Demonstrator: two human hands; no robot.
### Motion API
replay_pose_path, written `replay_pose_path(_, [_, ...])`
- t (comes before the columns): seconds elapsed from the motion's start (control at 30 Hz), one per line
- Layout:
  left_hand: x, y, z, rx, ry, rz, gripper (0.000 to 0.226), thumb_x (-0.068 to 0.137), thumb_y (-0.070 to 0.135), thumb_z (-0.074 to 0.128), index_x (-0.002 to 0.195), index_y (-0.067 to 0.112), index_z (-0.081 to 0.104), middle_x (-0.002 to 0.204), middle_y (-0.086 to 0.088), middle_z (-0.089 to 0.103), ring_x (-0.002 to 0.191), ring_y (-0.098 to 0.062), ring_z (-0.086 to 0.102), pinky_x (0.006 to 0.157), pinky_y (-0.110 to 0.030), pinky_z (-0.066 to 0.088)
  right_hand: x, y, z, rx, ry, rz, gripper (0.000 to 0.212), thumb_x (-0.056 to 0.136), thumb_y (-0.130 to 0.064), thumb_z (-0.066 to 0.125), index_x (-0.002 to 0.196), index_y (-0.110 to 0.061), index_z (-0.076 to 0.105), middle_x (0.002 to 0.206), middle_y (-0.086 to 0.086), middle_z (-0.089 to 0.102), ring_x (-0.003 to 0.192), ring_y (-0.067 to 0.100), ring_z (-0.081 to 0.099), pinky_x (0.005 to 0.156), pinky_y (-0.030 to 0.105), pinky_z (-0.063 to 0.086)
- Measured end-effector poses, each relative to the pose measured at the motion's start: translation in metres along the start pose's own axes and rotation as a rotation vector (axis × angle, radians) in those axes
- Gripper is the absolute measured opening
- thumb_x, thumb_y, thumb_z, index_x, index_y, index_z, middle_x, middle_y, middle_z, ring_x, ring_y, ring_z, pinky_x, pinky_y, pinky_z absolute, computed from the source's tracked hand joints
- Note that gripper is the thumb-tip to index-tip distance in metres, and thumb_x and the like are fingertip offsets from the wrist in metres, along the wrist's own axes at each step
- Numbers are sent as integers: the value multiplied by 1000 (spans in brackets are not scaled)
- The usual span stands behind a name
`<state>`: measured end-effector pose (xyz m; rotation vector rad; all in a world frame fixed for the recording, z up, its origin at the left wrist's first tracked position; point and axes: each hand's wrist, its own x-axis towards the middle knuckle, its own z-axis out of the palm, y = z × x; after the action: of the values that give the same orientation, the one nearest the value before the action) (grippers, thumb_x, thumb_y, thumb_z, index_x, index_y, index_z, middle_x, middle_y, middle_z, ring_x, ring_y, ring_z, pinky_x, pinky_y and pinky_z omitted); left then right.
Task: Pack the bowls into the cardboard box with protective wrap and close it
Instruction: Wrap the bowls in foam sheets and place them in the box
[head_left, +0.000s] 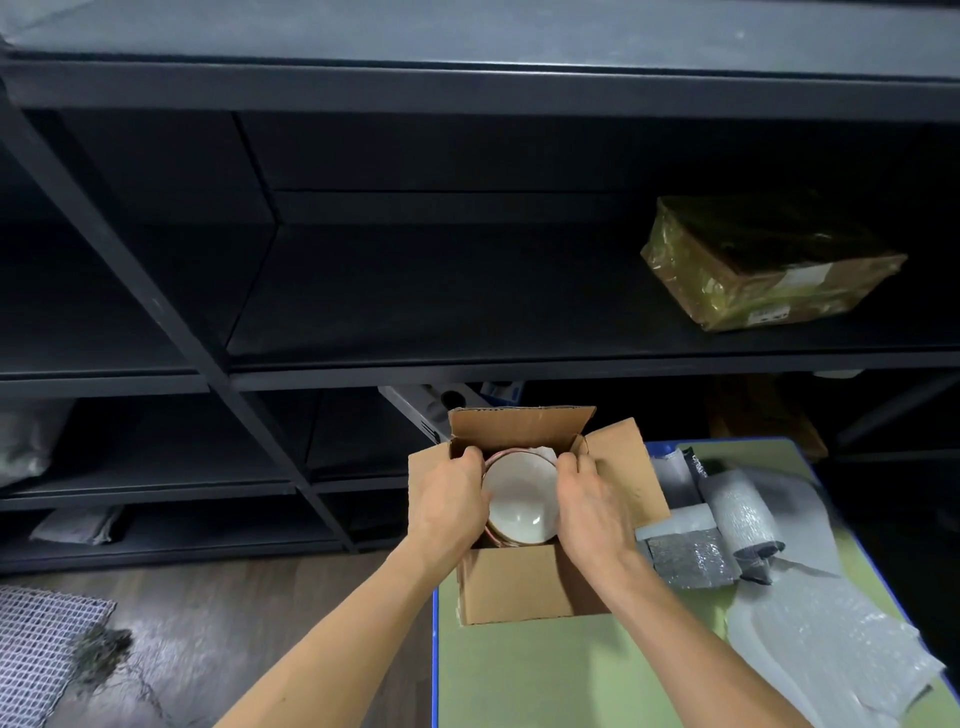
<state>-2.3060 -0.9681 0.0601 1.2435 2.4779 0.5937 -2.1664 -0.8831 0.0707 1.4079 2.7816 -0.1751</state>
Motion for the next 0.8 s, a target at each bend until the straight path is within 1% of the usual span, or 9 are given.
replay_pose_path(0.07, [0, 0, -1, 8, 8, -1, 10, 93, 18, 60, 96, 23, 52, 90, 4, 55, 78, -11, 53, 64, -25, 50, -6, -3, 4, 4, 11, -29, 32, 79, -9, 76, 107, -10, 60, 103, 11, 58, 80, 27, 62, 55, 30, 43])
replay_pose_path(0.13, [-1, -1, 1, 34, 18, 3, 13, 92, 20, 61, 93, 25, 50, 86, 5, 56, 74, -11, 54, 64, -31, 56, -11, -8, 9, -11, 40, -56, 35, 77, -28, 82, 102, -10, 64, 95, 10, 58, 82, 27, 58, 54, 32, 47])
replay_pose_path(0.2, [-1, 0, 1, 47, 20, 9, 15, 92, 22, 61, 90, 26, 47, 82, 6, 55, 71, -11, 54, 63, -34, 56, -15, -16, 9, -9, 39, -94, 42, 87, -45, 69, 110, -11, 61, 105, 10, 58, 92, 27, 54, 64, 33, 50])
replay_pose_path(0.27, [-1, 1, -1, 33, 6, 18, 13, 94, 19, 58, 90, 25, 48, 82, 7, 54, 71, -11, 53, 63, -31, 54, -15, -23, 11, -15, 13, -92, 48, 94, -53, 56, 120, -12, 56, 118, 12, 55, 99, 28, 51, 75, 35, 50])
replay_pose_path(0.4, [-8, -3, -12, -66, 46, 30, 9, 94, 15, 57, 96, 22, 64, 92, 7, 59, 82, -12, 58, 71, -27, 53, -14, -36, 10, 24, 32, -28, 52, 91, -60, 55, 112, -12, 58, 117, 16, 57, 95, 31, 52, 73, 38, 48])
replay_pose_path(0.47, [-17, -7, -14, -74, 83, -3, 10, 95, 19, 56, 96, 26, 63, 92, 11, 56, 77, -9, 57, 63, -25, 52, -13, -41, 12, 12, 26, 1, 54, 89, -63, 56, 109, -12, 58, 114, 16, 56, 93, 31, 52, 72, 38, 47])
replay_pose_path(0.53, [-26, -11, -14, -83, 111, -47, 10, 96, 21, 56, 90, 30, 57, 92, 13, 50, 70, -6, 54, 54, -19, 42, -13, -47, 12, 10, 31, 20, 57, 86, -65, 58, 107, -12, 59, 112, 18, 56, 92, 32, 52, 71, 39, 46])
replay_pose_path(0.7, [-33, -16, -10, -135, 137, -85, 14, 97, 24, 57, 85, 31, 53, 96, 14, 53, 68, -4, 55, 53, -14, 36, -8, -58, 11, -10, -58, 78, 60, 91, -63, 53, 128, -17, 46, 131, 20, 44, 110, 34, 45, 87, 42, 45])
replay_pose_path(0.8, [-33, -15, -9, -160, 137, -99, 12, 96, 24, 59, 86, 29, 55, 96, 14, 52, 71, -4, 55, 58, -15, 45, -4, -62, 9, -16, -111, 96, 62, 90, -59, 57, 136, -20, 41, 138, 24, 38, 119, 39, 41, 94, 46, 45])
